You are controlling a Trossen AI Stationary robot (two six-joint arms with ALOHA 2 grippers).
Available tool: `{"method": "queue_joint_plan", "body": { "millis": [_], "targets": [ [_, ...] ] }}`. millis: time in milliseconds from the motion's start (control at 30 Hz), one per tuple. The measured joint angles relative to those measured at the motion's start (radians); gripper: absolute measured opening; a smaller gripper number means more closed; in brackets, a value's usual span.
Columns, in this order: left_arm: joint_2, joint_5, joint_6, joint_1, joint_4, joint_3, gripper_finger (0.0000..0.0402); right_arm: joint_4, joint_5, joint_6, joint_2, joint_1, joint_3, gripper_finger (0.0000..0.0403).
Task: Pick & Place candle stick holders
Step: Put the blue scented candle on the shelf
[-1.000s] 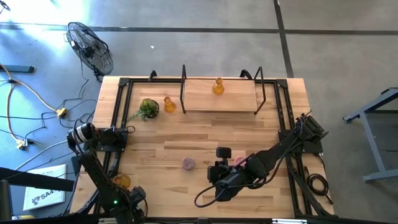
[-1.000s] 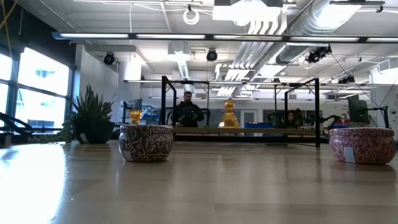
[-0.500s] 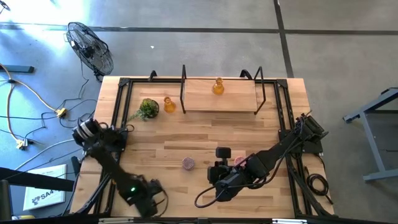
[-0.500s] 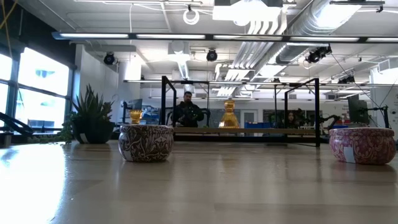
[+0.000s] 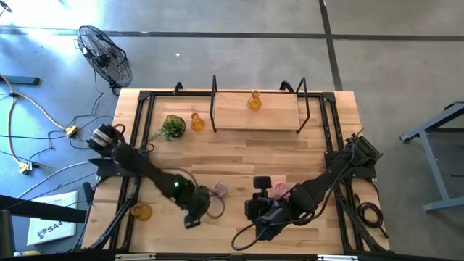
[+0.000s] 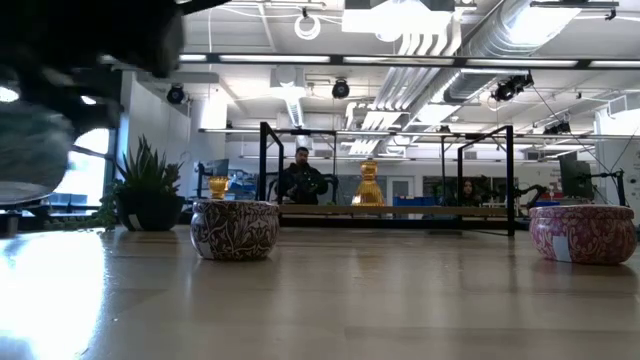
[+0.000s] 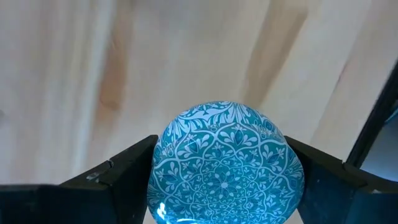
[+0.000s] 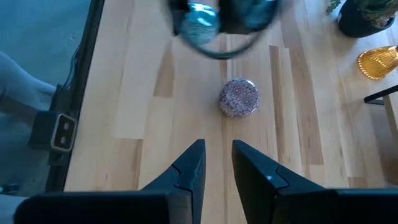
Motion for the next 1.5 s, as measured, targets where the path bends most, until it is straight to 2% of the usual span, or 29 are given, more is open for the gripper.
{"method": "queue_joint_plan", "body": {
  "millis": [167,400,700,967,1167,1267,1500],
  "targets": [
    [-0.026,0.057,0.190,0.140,-0.006,0.038,0.0297,-0.030,0.003,0.039,0.000,0.028,0.000,0.0074],
    [-0.026,0.122,0.468,0.336,-0.099,0.171,0.0297,-0.089,0.045,0.137,0.000,0.075,0.000,0.0056],
    [-0.017,0.126,0.801,0.606,-0.332,0.470,0.0298,-0.122,0.065,0.202,0.000,0.112,0.000,0.0020],
    [-0.002,0.162,1.000,0.816,-0.389,0.663,0.0298,-0.128,0.061,0.221,0.000,0.100,0.000,0.0015],
    [0.121,0.152,1.080,0.932,-0.430,0.759,0.0298,-0.143,0.017,0.219,0.000,0.068,0.000,0.0018],
    [0.216,0.130,1.123,0.952,-0.441,0.824,0.0298,-0.167,0.004,0.219,0.000,0.049,0.000,0.0017],
    [0.396,0.008,1.137,0.950,-0.539,0.981,0.0298,-0.197,0.001,0.217,0.000,0.018,0.000,0.0018]
  ]
}}
